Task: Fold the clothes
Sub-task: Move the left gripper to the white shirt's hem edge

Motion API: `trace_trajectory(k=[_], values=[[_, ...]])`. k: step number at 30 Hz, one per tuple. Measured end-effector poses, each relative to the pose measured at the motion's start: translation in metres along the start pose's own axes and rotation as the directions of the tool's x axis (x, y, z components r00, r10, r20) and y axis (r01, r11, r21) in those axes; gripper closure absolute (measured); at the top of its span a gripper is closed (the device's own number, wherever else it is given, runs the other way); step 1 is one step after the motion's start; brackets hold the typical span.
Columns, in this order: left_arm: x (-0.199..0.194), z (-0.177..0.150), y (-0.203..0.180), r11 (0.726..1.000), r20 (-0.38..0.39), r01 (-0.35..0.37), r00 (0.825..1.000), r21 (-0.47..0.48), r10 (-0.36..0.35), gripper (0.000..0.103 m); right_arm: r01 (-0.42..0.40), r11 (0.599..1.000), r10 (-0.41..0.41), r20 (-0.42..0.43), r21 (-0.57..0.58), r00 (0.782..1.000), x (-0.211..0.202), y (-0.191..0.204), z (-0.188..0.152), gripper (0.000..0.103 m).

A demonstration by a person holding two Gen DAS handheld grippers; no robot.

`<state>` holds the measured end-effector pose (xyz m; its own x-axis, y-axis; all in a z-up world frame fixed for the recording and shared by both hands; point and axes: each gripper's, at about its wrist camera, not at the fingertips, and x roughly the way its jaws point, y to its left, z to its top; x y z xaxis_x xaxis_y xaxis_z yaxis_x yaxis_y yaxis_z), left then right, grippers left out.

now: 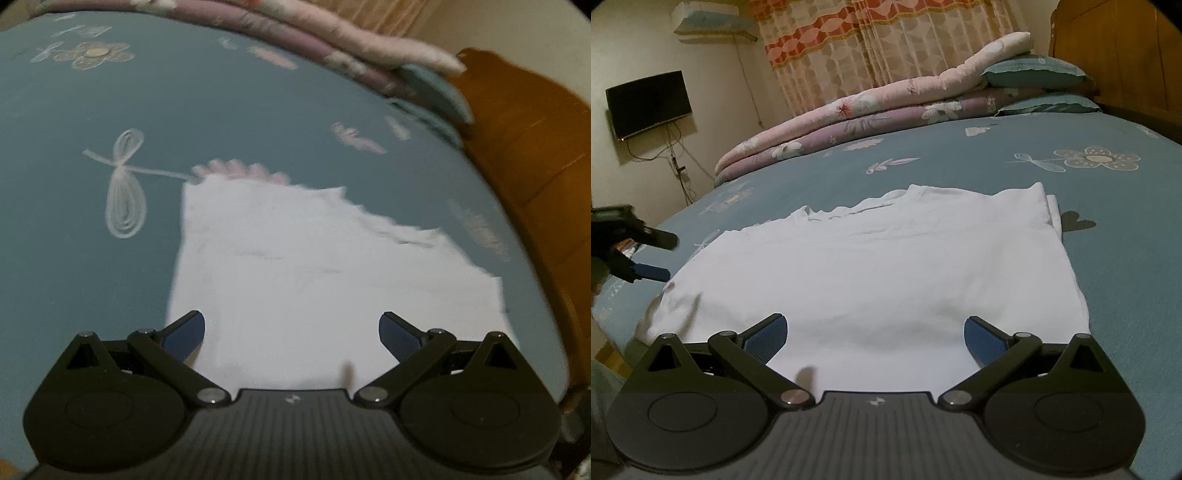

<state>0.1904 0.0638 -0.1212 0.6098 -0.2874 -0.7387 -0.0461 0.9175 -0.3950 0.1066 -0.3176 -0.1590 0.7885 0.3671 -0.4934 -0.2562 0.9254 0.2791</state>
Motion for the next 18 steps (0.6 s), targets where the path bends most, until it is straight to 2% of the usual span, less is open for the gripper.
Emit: trace_trajectory(k=[2,5,8,11,14,18], values=[[-0.001,-0.001,0.007,1.000,0.000,0.017,1.000,-0.013,-0.017,0.003,0.002,1.000,-0.002,0.002,-0.003,1.000,0.001,0.000,0.001,0.000],[-0.018,0.001,0.012,0.999,0.042,0.034,0.999,-0.022,-0.033,0.003,0.003,1.000,-0.003,0.006,0.003,1.000,0.001,-0.001,0.002,0.000],[-0.030,0.010,0.016,0.994,0.059,0.103,0.993,-0.033,-0.101,0.003,0.000,1.000,0.000,0.005,0.013,1.000,0.002,-0.001,0.003,0.000],[-0.034,0.022,0.021,0.991,0.057,0.130,0.990,-0.030,-0.128,0.003,-0.021,0.999,0.021,0.001,0.039,1.000,0.001,-0.001,0.006,0.000],[-0.030,0.029,0.029,0.987,0.024,0.153,0.988,-0.038,-0.152,0.003,-0.095,0.992,0.095,0.015,0.081,0.995,-0.005,0.001,0.009,0.000],[-0.020,0.032,0.044,0.978,-0.030,0.198,0.979,-0.063,-0.200,0.003,-0.226,0.966,0.224,0.028,0.129,0.974,-0.013,0.007,0.009,0.000]])
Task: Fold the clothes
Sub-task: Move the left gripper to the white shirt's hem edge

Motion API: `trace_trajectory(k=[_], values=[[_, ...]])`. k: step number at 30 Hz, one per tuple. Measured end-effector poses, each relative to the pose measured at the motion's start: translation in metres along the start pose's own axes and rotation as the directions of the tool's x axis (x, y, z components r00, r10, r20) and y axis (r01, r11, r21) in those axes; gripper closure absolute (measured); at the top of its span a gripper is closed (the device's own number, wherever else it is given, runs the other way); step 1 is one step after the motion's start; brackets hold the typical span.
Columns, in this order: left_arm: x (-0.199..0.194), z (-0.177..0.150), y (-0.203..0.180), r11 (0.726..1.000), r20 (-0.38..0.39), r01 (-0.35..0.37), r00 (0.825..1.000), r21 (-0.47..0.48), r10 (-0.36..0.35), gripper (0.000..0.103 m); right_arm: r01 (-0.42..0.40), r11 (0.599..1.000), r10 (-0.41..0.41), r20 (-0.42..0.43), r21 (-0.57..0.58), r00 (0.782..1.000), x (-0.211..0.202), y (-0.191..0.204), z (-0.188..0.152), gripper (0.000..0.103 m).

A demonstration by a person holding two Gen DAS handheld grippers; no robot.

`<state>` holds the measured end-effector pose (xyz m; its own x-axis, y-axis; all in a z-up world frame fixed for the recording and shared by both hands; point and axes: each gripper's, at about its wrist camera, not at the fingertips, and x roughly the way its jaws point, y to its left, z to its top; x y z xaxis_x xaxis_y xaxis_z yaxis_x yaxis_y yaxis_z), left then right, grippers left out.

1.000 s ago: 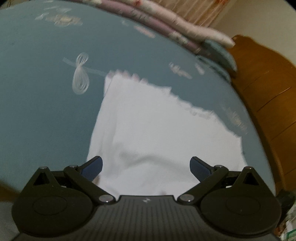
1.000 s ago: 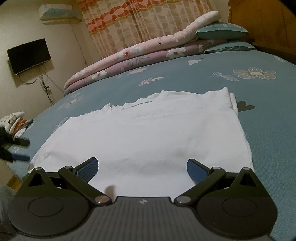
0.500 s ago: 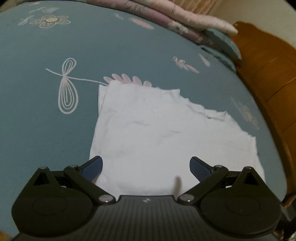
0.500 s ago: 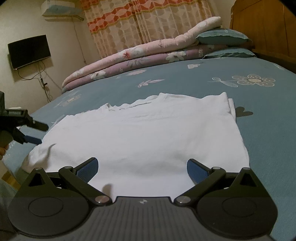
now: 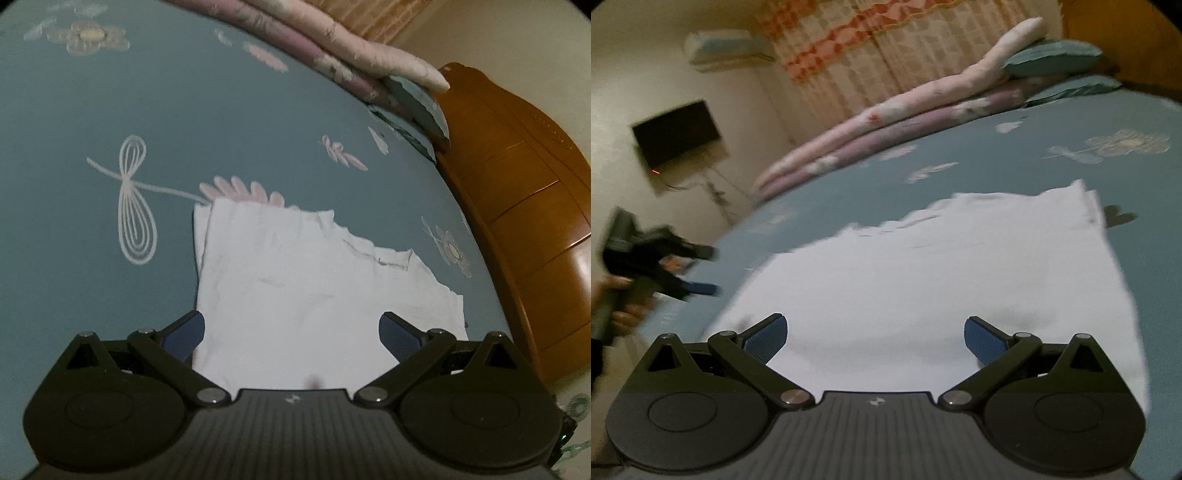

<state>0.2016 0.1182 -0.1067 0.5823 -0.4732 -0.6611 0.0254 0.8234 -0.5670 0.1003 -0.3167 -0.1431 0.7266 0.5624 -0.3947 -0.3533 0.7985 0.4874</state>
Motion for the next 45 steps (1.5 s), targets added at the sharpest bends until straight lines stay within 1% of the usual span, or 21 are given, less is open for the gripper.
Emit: trace_trajectory(k=[1,4,8,12,14,17,19,22,25,27,32,35,39,42,45], values=[[0.002,0.000,0.004,1.000,-0.013,0.015,1.000,-0.002,-0.015,0.003,-0.021,1.000,0.021,-0.005,0.017,1.000,-0.001,0.001,-0.002,0.000],[0.007,0.000,0.017,0.998,-0.036,0.047,0.998,-0.033,-0.048,0.003,-0.037,0.999,0.037,-0.023,0.027,0.999,-0.001,0.008,-0.009,0.000],[0.010,-0.004,0.032,0.992,-0.052,0.094,0.994,-0.081,-0.098,0.003,-0.036,0.999,0.037,-0.036,0.035,0.999,0.007,0.011,-0.012,0.000],[0.016,-0.014,0.044,0.981,-0.080,0.153,0.983,-0.121,-0.163,0.003,-0.019,0.997,0.023,-0.058,0.071,0.998,0.019,0.008,-0.011,0.000],[0.018,-0.016,0.051,0.973,-0.069,0.183,0.979,-0.141,-0.194,0.002,-0.017,0.997,0.021,-0.059,0.072,0.998,0.022,0.008,-0.012,0.000],[0.020,-0.015,0.063,0.950,-0.044,0.242,0.966,-0.196,-0.255,0.002,-0.019,0.997,0.023,-0.055,0.075,0.998,0.022,0.007,-0.013,0.000],[0.025,-0.011,0.069,0.937,-0.032,0.269,0.959,-0.221,-0.283,0.002,-0.023,0.996,0.027,-0.051,0.085,0.998,0.023,0.006,-0.013,0.000],[0.032,-0.002,0.071,0.932,-0.025,0.283,0.955,-0.226,-0.296,0.002,-0.027,0.995,0.031,-0.044,0.098,0.999,0.023,0.004,-0.014,0.000],[0.042,0.012,0.066,0.945,-0.036,0.262,0.961,-0.195,-0.274,0.002,-0.029,0.994,0.033,-0.040,0.101,0.999,0.026,0.003,-0.013,0.000],[0.049,0.022,0.064,0.949,-0.041,0.256,0.963,-0.185,-0.268,0.002,-0.030,0.994,0.034,-0.038,0.101,0.999,0.027,0.003,-0.013,0.000],[0.069,0.046,0.061,0.951,-0.063,0.256,0.961,-0.171,-0.270,0.001,-0.030,0.995,0.034,-0.036,0.097,0.999,0.029,0.003,-0.013,0.000],[0.074,0.053,0.057,0.954,-0.077,0.256,0.960,-0.158,-0.270,0.001,-0.030,0.995,0.033,-0.036,0.094,0.999,0.030,0.003,-0.012,0.000],[0.066,0.042,0.057,0.953,-0.094,0.274,0.953,-0.132,-0.287,0.001,-0.030,0.996,0.033,-0.036,0.090,0.999,0.031,0.004,-0.012,0.000],[0.051,0.020,0.061,0.937,-0.089,0.321,0.938,-0.136,-0.334,0.001,-0.029,0.996,0.032,-0.036,0.087,0.999,0.032,0.004,-0.012,0.000],[0.038,-0.002,0.058,0.934,-0.107,0.339,0.931,-0.109,-0.350,0.001,-0.027,0.996,0.030,-0.037,0.080,0.999,0.032,0.005,-0.012,0.000]])
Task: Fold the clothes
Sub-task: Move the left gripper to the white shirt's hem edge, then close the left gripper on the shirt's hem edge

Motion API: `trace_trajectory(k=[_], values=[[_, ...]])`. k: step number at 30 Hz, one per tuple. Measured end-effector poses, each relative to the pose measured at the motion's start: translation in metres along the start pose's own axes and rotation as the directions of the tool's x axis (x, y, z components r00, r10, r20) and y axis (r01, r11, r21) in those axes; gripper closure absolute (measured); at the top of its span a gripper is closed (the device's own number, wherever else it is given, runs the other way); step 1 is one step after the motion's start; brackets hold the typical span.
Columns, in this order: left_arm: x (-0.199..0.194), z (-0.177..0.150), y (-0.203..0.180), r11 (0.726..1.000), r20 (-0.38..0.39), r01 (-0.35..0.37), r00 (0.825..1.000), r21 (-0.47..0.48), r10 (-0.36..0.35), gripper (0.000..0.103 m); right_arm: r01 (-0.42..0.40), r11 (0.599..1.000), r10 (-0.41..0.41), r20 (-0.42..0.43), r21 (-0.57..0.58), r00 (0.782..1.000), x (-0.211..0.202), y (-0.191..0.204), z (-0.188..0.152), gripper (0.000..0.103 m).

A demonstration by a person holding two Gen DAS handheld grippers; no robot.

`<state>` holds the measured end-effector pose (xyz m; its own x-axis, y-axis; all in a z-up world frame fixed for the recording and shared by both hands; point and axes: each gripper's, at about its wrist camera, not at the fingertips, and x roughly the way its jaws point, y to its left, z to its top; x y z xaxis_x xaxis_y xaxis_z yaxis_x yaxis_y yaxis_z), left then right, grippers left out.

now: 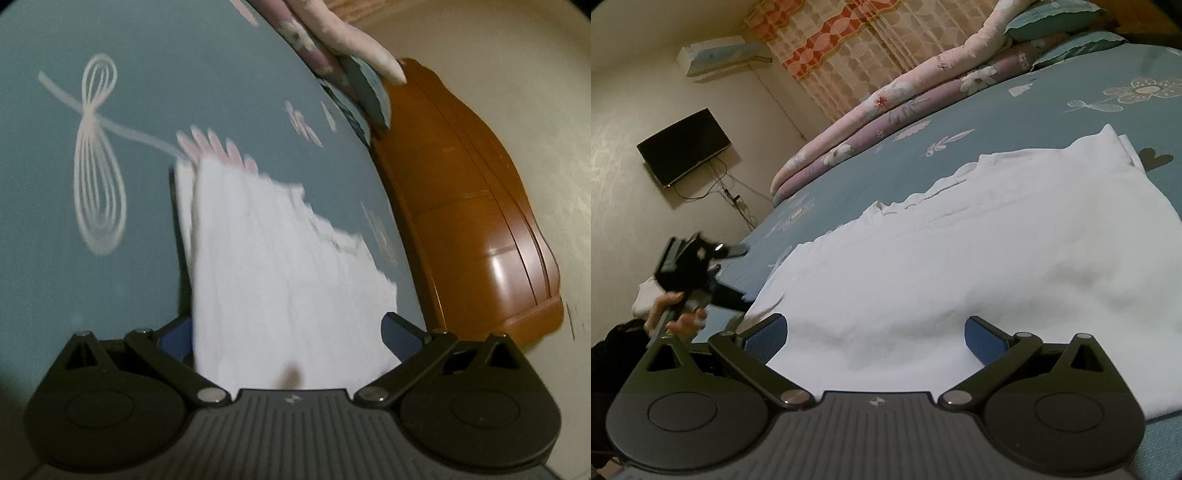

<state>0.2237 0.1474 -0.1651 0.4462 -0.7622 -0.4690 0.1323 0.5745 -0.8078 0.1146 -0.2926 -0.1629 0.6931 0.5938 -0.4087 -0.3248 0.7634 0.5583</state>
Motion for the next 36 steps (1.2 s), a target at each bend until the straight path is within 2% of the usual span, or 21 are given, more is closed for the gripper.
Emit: trace_trajectory(k=[4,11,13,20,23,27,32,35,36], values=[[-0.001,-0.004,-0.003,1.000,0.008,0.006,1.000,0.006,-0.006,0.001,0.003,1.000,-0.003,0.000,-0.007,1.000,0.000,0.000,0.000,0.000],[0.022,0.035,0.000,0.999,0.034,-0.011,0.999,-0.039,0.012,0.001,0.002,1.000,-0.002,0.001,-0.001,1.000,0.000,0.001,0.000,0.000],[0.026,0.038,-0.002,0.999,0.030,-0.019,0.999,-0.039,0.020,0.001,0.003,1.000,-0.003,0.000,-0.003,1.000,0.001,0.001,0.000,0.000],[0.012,-0.003,-0.011,0.999,-0.082,0.037,0.996,0.016,-0.036,0.001,0.001,1.000,-0.001,-0.002,-0.006,1.000,0.000,0.000,0.000,0.000],[0.009,-0.012,-0.009,0.998,-0.089,0.055,0.994,0.005,-0.055,0.001,0.005,1.000,-0.005,-0.003,-0.014,1.000,0.001,0.001,0.000,0.000],[0.019,0.005,-0.010,0.999,-0.072,0.032,0.997,-0.017,-0.033,0.001,0.007,1.000,-0.007,-0.006,-0.024,1.000,0.001,0.003,0.000,0.000],[0.044,0.023,-0.019,0.999,-0.069,-0.013,0.997,0.032,0.015,0.001,0.007,1.000,-0.007,-0.008,-0.022,1.000,0.002,0.002,0.001,0.000],[0.041,0.017,-0.021,0.996,-0.070,-0.023,0.997,0.083,0.028,0.006,0.006,1.000,-0.006,-0.011,-0.028,1.000,0.002,0.003,0.001,0.000],[0.038,0.015,-0.021,0.995,-0.069,-0.030,0.997,0.094,0.036,0.014,0.006,1.000,-0.006,-0.011,-0.030,1.000,0.002,0.003,0.001,0.000]])
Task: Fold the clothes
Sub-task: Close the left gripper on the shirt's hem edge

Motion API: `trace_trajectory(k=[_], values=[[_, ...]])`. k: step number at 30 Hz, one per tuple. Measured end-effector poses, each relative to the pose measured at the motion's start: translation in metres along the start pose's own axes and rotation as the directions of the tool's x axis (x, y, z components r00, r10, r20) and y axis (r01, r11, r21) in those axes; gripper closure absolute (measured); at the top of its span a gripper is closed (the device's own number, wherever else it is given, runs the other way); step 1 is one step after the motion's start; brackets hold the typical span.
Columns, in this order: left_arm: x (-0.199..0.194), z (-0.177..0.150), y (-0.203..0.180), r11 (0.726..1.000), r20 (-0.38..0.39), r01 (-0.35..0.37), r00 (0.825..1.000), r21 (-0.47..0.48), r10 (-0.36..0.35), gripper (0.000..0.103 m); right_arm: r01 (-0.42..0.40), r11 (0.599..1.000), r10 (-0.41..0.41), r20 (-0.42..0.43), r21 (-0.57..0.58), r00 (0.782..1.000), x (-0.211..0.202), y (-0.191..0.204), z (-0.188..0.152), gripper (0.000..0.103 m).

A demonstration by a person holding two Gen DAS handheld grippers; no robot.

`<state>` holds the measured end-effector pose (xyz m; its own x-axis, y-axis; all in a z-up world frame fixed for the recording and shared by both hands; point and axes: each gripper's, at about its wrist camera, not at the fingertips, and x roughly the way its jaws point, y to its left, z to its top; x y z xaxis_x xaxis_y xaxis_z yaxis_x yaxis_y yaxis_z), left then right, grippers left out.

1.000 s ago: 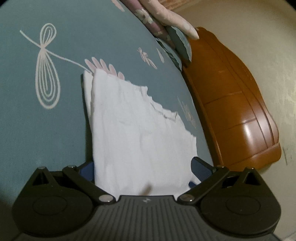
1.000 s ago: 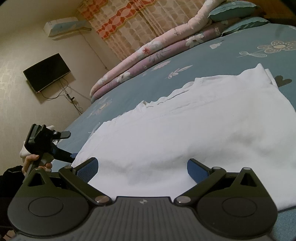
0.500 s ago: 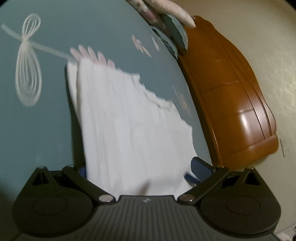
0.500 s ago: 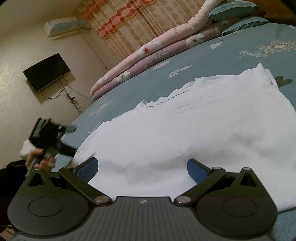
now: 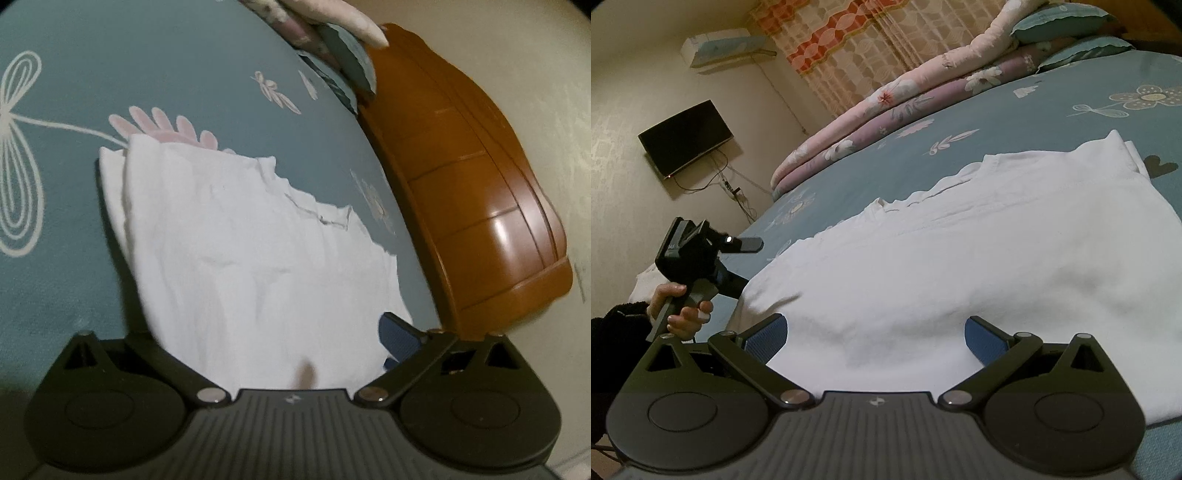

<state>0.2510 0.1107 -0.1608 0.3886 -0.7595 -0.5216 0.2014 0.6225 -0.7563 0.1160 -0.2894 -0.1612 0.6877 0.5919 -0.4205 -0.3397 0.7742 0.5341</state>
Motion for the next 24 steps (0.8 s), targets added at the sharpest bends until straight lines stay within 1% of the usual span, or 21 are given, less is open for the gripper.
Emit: trace_trajectory(k=[1,2,4,6,8,12,15,19,22,24], values=[[-0.003,-0.002,0.001,1.000,0.002,-0.009,1.000,-0.001,0.009,0.023,0.000,1.000,0.000,-0.001,-0.003,1.000,0.000,0.000,0.000,0.000],[-0.005,-0.002,0.004,1.000,0.004,-0.021,1.000,-0.018,0.021,0.029,0.000,1.000,0.000,-0.001,-0.005,1.000,0.000,0.000,0.000,0.000],[-0.010,-0.002,0.011,0.998,0.002,-0.047,0.999,-0.052,0.048,0.053,0.001,1.000,-0.001,-0.003,-0.009,1.000,0.000,0.000,0.000,0.000],[-0.012,-0.001,0.013,0.995,-0.009,-0.073,0.997,-0.063,0.072,0.063,0.002,1.000,-0.002,-0.004,-0.013,1.000,0.000,0.001,-0.001,0.000],[-0.011,0.000,0.012,0.994,-0.019,-0.090,0.996,-0.061,0.089,0.065,0.002,1.000,-0.003,-0.005,-0.016,1.000,0.000,0.001,-0.001,0.000],[-0.010,0.002,0.005,0.987,-0.030,-0.151,0.988,-0.056,0.149,0.080,0.004,1.000,-0.004,-0.007,-0.022,1.000,0.001,0.002,-0.001,0.000],[-0.010,0.001,-0.002,0.980,-0.033,-0.195,0.981,-0.049,0.194,0.082,0.005,1.000,-0.006,-0.009,-0.027,1.000,0.001,0.003,-0.001,0.000],[-0.010,0.002,-0.016,0.964,-0.039,-0.264,0.964,-0.017,0.264,0.082,0.020,0.998,-0.021,-0.013,-0.056,1.000,0.001,0.007,-0.003,0.000],[-0.011,0.003,-0.025,0.956,-0.037,-0.293,0.956,-0.009,0.292,0.082,0.036,0.995,-0.038,-0.017,-0.088,0.999,0.001,0.013,-0.004,0.000],[-0.012,0.004,-0.031,0.954,-0.030,-0.301,0.953,-0.006,0.301,0.084,0.041,0.994,-0.043,-0.019,-0.099,0.999,0.001,0.014,-0.005,0.000]])
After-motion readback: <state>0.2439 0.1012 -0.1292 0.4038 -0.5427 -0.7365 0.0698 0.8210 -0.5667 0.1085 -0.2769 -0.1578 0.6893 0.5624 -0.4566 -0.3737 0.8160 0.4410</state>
